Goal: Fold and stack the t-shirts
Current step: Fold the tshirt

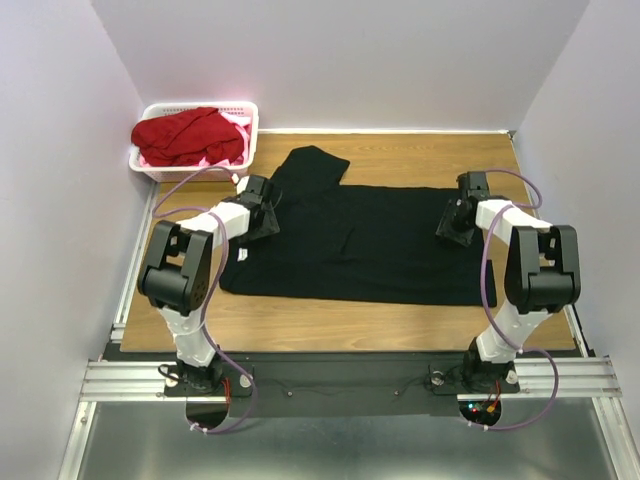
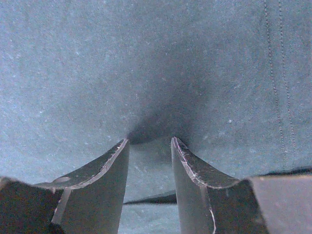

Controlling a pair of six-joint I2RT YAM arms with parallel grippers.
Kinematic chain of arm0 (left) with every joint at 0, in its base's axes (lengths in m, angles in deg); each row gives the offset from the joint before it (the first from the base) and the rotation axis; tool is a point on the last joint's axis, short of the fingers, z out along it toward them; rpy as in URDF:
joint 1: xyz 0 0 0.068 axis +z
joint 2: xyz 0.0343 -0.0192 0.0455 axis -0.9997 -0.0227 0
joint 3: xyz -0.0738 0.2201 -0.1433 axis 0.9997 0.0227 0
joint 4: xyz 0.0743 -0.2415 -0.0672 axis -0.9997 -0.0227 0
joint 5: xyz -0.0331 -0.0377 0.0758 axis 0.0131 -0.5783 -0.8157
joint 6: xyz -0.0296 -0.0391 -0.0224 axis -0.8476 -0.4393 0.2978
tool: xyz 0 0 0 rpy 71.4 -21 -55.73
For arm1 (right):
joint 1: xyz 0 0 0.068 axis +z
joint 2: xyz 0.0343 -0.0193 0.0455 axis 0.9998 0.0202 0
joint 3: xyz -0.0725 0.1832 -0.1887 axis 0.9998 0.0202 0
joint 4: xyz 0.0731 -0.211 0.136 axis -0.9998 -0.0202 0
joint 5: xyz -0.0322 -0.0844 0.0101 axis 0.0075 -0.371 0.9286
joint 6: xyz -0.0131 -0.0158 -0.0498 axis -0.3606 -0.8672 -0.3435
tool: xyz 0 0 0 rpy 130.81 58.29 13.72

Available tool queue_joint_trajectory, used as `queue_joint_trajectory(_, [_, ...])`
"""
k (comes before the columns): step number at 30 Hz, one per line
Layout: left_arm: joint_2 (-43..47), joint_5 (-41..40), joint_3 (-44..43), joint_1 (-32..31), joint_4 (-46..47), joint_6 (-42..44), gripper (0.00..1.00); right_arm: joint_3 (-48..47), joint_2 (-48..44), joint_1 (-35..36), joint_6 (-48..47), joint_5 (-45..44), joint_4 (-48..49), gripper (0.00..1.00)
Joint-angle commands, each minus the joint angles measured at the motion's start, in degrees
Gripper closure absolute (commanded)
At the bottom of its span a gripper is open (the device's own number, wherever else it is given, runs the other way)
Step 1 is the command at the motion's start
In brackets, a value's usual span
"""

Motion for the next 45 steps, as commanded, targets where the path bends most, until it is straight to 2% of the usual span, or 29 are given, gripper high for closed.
queue_joint_trajectory(1, [5.14,4.93,7.74,0.59,-0.54,-4.30,0.33,6.34,-2.28,-0.21,2.25,-3.15,-1.76,0.53])
queue_joint_trajectory(8, [13.75,7.05,19.25,1.21,-1.76,-8.61,0.33,14.26,-7.72,-1.35,4.10,-4.65,-1.94,0.53])
queue_joint_trajectory(11, [19.02,6.62,21.55,1.56,-3.08,-9.84,0.33,14.36,-9.49,-1.44,4.02,-4.29,-2.37,0.53])
queue_joint_trajectory(15, [23.60,3.37,17.54,2.09,-4.92,-7.66,0.30,9.90,-11.33,-1.44,1.65,-1.92,-2.99,0.52])
queue_joint_trajectory(19, [23.87,-1.80,10.14,2.35,0.41,4.52,0.25,1.89,-11.87,-1.44,-3.09,0.27,-2.99,0.49])
queue_joint_trajectory(22, [19.40,-3.30,4.96,2.79,6.32,12.80,0.23,-4.09,-9.24,-1.44,-5.64,-1.65,-2.73,0.39])
queue_joint_trajectory(25, [11.52,-1.39,-2.51,2.88,6.86,18.09,0.23,-9.70,-5.03,-1.44,-6.00,-2.62,-2.82,0.31])
queue_joint_trajectory(26, [9.74,-1.03,-4.36,2.88,6.51,19.23,0.23,-11.12,-4.14,-1.44,-5.92,-2.36,-2.82,0.24])
queue_joint_trajectory(28, [5.25,-0.94,-8.40,2.79,6.59,21.79,0.23,-14.01,-2.30,-1.44,-5.92,-1.75,-2.82,0.18])
queue_joint_trajectory(32, [-0.64,2.47,-13.94,2.88,7.47,24.51,0.24,-16.23,0.08,-1.44,-5.74,-1.74,-2.82,0.18])
queue_joint_trajectory(33, [-2.74,3.62,-16.22,2.79,7.38,26.00,0.28,-16.58,0.43,-1.44,-5.74,-1.57,-2.82,0.18])
queue_joint_trajectory(37, [-7.40,5.12,-20.27,2.97,5.20,27.24,0.33,-16.06,1.05,-1.44,-5.65,-2.35,-2.82,0.18])
queue_joint_trajectory(45, [-12.86,7.58,-23.97,4.11,2.72,28.74,0.38,-14.74,1.49,-1.44,-6.09,-3.76,-2.73,0.18])
